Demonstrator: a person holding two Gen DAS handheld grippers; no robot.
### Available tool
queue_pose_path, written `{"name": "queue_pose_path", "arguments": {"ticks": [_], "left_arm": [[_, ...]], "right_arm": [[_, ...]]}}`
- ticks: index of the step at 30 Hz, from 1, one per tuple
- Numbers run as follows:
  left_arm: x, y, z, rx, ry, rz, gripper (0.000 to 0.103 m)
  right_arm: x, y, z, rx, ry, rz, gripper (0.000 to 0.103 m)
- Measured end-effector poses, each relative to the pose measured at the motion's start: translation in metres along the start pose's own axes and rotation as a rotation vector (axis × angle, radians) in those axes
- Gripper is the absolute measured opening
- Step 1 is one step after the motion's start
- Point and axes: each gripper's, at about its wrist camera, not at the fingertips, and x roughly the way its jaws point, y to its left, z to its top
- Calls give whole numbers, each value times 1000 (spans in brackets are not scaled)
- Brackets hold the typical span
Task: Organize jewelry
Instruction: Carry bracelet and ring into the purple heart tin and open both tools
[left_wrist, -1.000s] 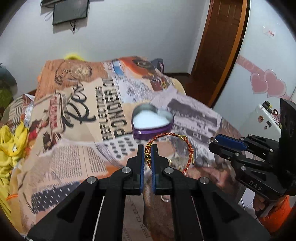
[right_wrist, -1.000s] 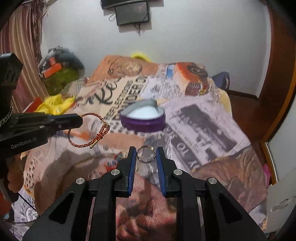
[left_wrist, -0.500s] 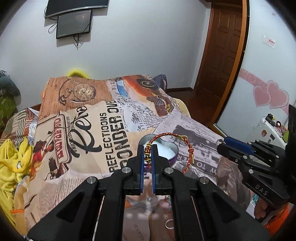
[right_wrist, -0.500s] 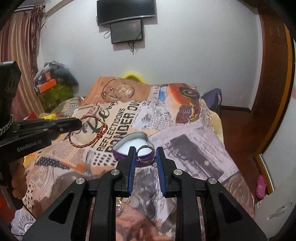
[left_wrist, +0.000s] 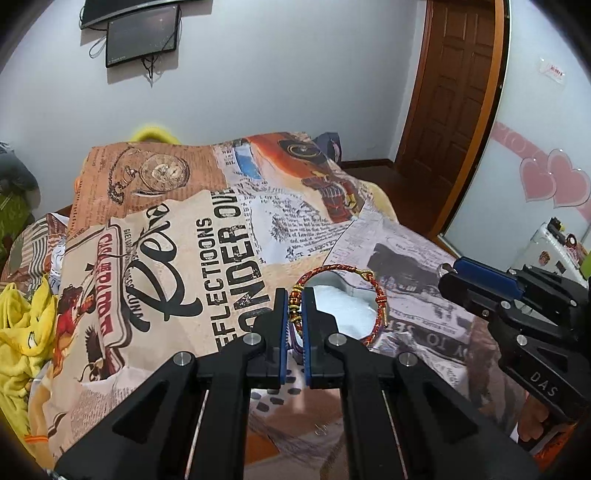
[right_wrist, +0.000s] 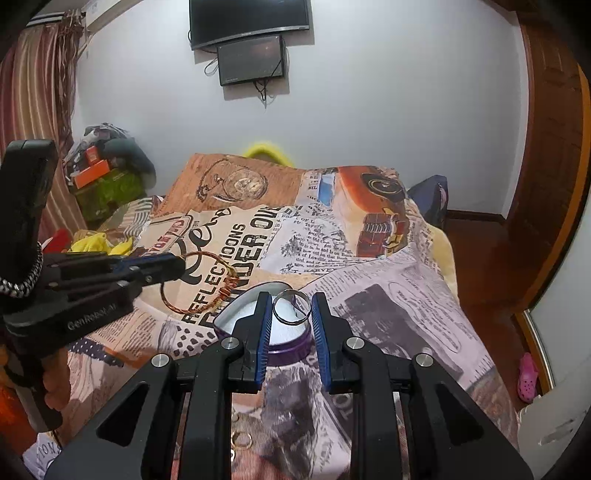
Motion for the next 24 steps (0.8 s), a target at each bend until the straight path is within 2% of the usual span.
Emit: {"name": "queue_pose_path", "arguments": {"ticks": [14,24], "left_arm": [[54,9,0,18,113,-24,5],[73,8,-2,36,145,-28,5]], "right_arm": [[54,3,1,-28,131,46,20],[73,5,-4,-40,201,68,20]]}}
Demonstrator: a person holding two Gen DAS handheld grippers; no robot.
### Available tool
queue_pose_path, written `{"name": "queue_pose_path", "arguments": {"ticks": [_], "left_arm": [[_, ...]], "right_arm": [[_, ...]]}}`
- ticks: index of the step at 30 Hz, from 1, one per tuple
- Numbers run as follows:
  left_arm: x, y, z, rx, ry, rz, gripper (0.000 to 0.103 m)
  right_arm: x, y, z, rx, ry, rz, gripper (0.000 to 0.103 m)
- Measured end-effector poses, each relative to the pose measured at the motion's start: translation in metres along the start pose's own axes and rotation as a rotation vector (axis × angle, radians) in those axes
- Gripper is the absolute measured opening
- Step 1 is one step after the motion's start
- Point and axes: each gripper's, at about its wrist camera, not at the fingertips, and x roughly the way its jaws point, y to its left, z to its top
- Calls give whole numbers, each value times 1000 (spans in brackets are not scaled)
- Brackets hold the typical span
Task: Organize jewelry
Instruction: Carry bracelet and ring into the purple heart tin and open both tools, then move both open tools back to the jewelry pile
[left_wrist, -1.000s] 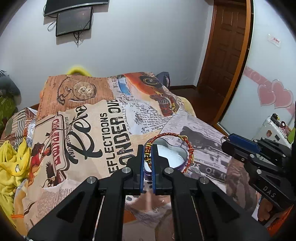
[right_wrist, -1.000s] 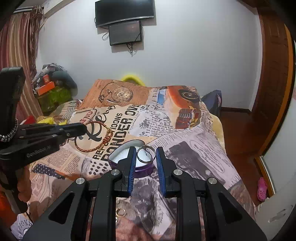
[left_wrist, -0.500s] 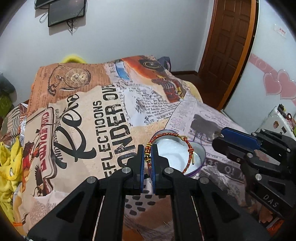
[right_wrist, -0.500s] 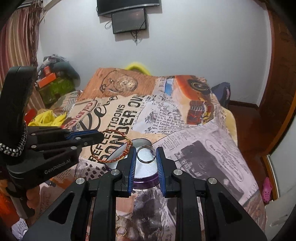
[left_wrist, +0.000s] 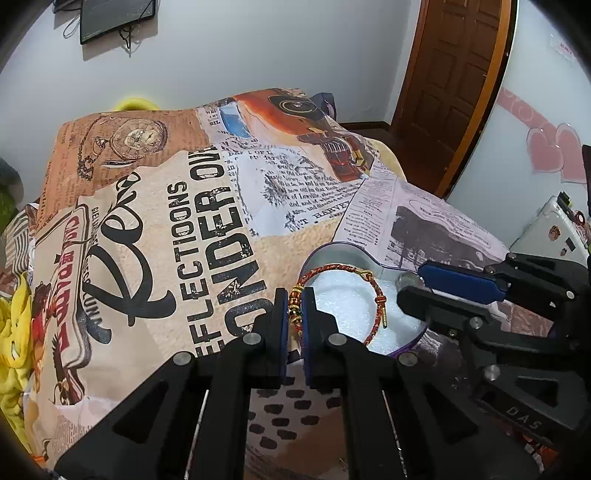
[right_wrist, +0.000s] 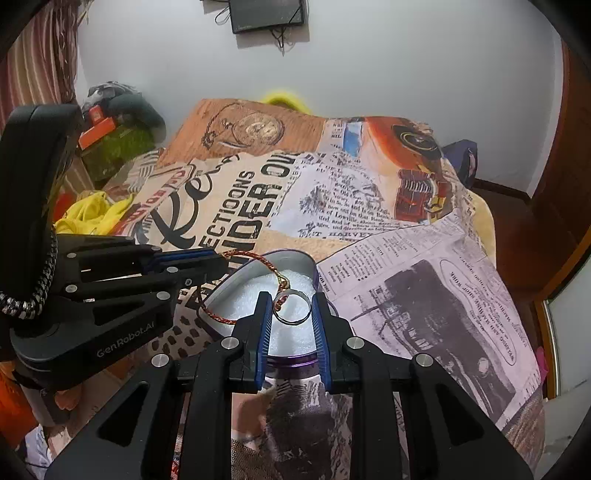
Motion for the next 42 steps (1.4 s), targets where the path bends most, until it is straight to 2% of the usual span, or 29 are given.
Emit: {"name": "queue_pose_path", "arguments": {"ticks": [7,18,20,22,25,38,41,42], "left_arm": [[3,-1,0,7,5,-2,5],[4,-2,-1,16,22,1,7],[2,-2,-2,16,18,2,9],[1,-2,-2,16,18,2,20],[-4,-1,-3,16,4,7,28],[-48,-4,-4,8,-63,44,29],[-63,-9,-7,21,-80,56,31],[-67,-10,-8,25,-86,59,32]], "right_arm": [[12,2,0,-11,42,3,20],[14,3,-1,-16,60,-11,20],[14,3,-1,-17,65,-16,20],[15,3,-2,-14,73,-14,20],[13,2,-2,-9,78,-12,21],[-26,8,1,-16,10,-42,23],[-39,11,2,-22,-14,-49,31],[-44,12,1,-23,-24,-52,36]]}}
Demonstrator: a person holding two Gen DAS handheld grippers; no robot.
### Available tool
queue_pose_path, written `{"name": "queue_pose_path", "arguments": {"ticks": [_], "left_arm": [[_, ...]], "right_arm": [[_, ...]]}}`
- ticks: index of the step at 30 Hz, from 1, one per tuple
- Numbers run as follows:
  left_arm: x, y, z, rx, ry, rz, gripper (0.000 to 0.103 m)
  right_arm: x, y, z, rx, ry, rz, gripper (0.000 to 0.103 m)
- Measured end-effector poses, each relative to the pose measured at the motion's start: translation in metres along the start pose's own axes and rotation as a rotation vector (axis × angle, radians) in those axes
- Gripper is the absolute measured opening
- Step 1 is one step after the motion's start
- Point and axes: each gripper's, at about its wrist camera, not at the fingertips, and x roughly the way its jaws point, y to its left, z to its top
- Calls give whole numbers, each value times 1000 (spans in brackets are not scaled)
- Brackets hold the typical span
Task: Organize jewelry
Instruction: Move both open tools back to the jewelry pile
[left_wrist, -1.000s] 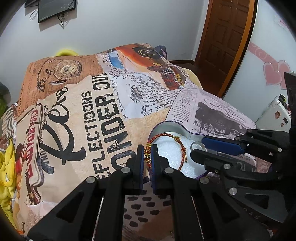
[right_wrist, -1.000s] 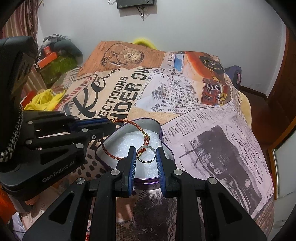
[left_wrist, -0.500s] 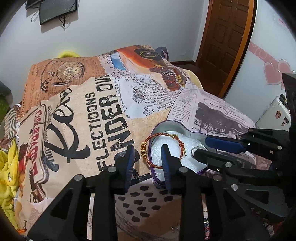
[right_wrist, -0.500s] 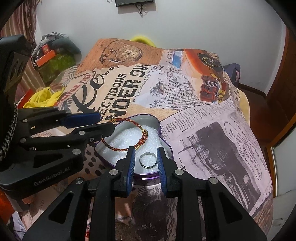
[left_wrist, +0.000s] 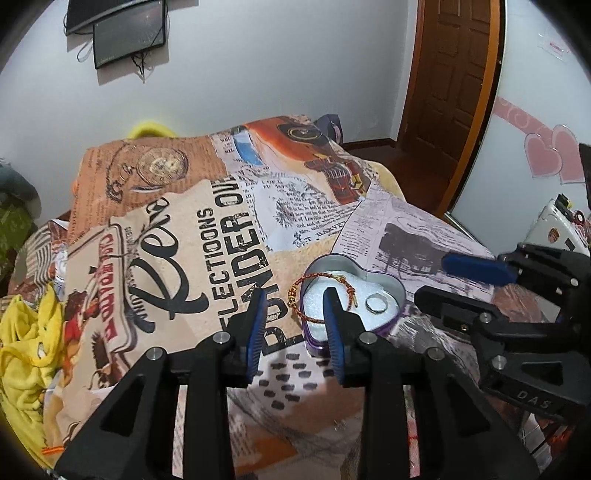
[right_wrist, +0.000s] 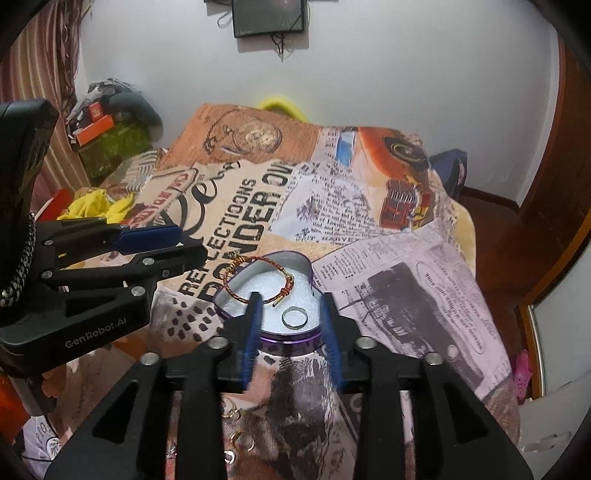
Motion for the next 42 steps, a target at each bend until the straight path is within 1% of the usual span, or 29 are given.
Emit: {"name": "queue_pose_path", "arguments": {"ticks": [1,5,9,13,17,25,35,42], "left_arm": [[-5,-1,-1,4,-7,4,35],[-30,-9,-6,30,-44,23,39],[-52,-15,-13,40,-69,26,44],[-68,-20,-22,50,-76,24,46],[-76,-22,-33,49,-69,27,49],[-69,-26,-63,47,17,19,50],[-49,-37,-102,20,146,-52,50],[-37,-51,-117,13,200,-110,50]], "right_arm": [[-6,1,-1,0,-14,-4,38],[-24,2,-1,9,-44,-7,38],[-40,2,-5,18,-65,-7,38],[-52,5,-12,13,-74,-12,38],[-58,8,-21,9,-67,-13,38],[-59,16,-46,-6,-24,-11,38],[-47,16,-76,-4,58,6,38],[-35,15,-95,0,115,10,38]]}}
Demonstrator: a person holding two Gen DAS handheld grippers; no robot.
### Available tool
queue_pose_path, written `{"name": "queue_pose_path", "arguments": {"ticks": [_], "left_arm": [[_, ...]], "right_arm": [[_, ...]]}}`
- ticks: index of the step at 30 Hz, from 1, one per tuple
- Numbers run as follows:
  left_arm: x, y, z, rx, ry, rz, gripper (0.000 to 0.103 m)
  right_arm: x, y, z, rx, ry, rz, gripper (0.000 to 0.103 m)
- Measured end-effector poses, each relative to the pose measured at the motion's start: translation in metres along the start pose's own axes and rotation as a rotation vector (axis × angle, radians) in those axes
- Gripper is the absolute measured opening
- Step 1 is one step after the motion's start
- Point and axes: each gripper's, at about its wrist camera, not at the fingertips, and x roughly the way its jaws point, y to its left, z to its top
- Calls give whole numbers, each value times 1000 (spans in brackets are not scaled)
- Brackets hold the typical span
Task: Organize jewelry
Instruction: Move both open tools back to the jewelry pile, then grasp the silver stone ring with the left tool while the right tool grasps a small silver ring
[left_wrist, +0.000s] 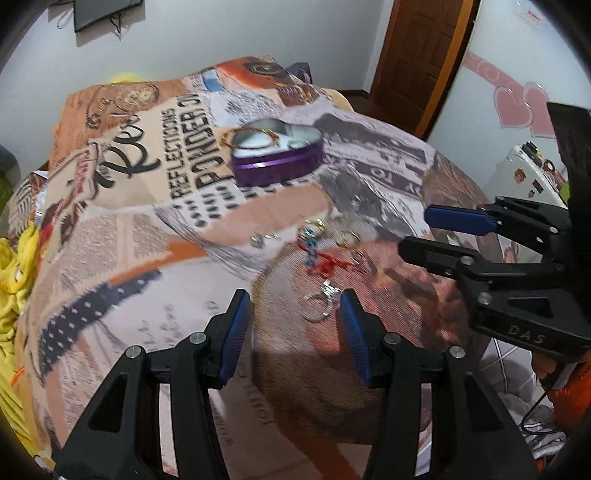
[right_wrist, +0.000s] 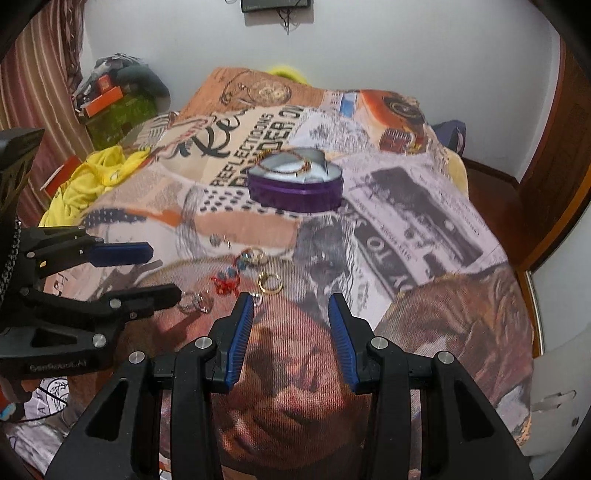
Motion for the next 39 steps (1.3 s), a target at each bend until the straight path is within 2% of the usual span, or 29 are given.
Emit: {"name": "queue_pose_path", "arguments": {"ticks": [6,11,16,21,22,25,35,39], "left_arm": [[13,-10,-1,25,-4,8,49],[20,-9,0,35,1,-6,40],[22,-6,1,26,-4,-19,26],[23,-3,1,14,-12,-44,22],[23,-2,1,12,-14,-44,19],[22,0,1,-3,-16,-57,19],[18,6,1,-27,-31,-60,19],[16,8,1,-40,-38,-55,19]], "right_arm": [[5,-3,-5,10,7,9,38],[10,-3,-5,3,10,13,38],[20,-2,-8,-12,34,29,38],[26,-1,-8,-16,42,58,35],[27,-1,-8,-20,41,61,35],[30,3,-7,-31,40,63,29],[38,13,-2,-47,41,84,23],[39,14,-1,-46,41,99,11]]}}
